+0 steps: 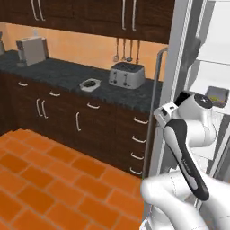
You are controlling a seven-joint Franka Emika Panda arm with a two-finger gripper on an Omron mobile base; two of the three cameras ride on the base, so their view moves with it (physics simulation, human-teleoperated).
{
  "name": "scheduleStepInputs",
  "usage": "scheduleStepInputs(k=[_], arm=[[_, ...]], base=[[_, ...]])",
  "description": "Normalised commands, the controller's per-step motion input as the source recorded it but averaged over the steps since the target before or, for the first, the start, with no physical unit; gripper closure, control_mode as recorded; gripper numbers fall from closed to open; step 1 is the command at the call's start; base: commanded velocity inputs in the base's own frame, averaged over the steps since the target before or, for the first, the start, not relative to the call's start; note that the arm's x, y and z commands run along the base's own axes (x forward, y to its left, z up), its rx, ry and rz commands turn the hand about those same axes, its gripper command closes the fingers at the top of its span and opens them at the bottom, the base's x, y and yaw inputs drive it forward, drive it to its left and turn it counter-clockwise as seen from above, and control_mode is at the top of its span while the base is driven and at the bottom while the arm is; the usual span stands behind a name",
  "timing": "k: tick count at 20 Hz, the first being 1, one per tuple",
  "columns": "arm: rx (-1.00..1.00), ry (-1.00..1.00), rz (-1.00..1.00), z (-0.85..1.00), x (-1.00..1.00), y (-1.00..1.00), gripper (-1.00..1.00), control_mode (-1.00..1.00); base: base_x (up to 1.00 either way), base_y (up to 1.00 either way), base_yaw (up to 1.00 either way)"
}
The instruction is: Take the meat container that has the shrimp and place it on the second highest rack of the freezer. Then take the vegetable container that has the cucumber and lime and place it on the highest rack of the freezer.
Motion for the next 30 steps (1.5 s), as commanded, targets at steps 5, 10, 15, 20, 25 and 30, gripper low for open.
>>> scheduleStepInputs(k=[5, 10, 15, 20, 25, 30], arm=[[0.00, 0.00, 0.00, 0.00, 0.00, 0.00, -1.00, 1.00], [0.00, 0.00, 0.00, 0.00, 0.00, 0.00, -1.00, 1.00], [0.00, 0.00, 0.00, 0.00, 0.00, 0.00, -1.00, 1.00], [0.00, 0.00, 0.00, 0.00, 0.00, 0.00, -1.00, 1.00], [0.00, 0.00, 0.00, 0.00, 0.00, 0.00, -1.00, 1.00], [0.00, 0.00, 0.00, 0.00, 0.00, 0.00, -1.00, 1.00]], base=[[0.10, 0.62, 0.80], [0.85, 0.83, 0.22], [1.00, 0.35, -0.28], [0.90, 0.14, -0.70], [0.59, 0.21, -0.81], [0.86, 0.57, -0.73]])
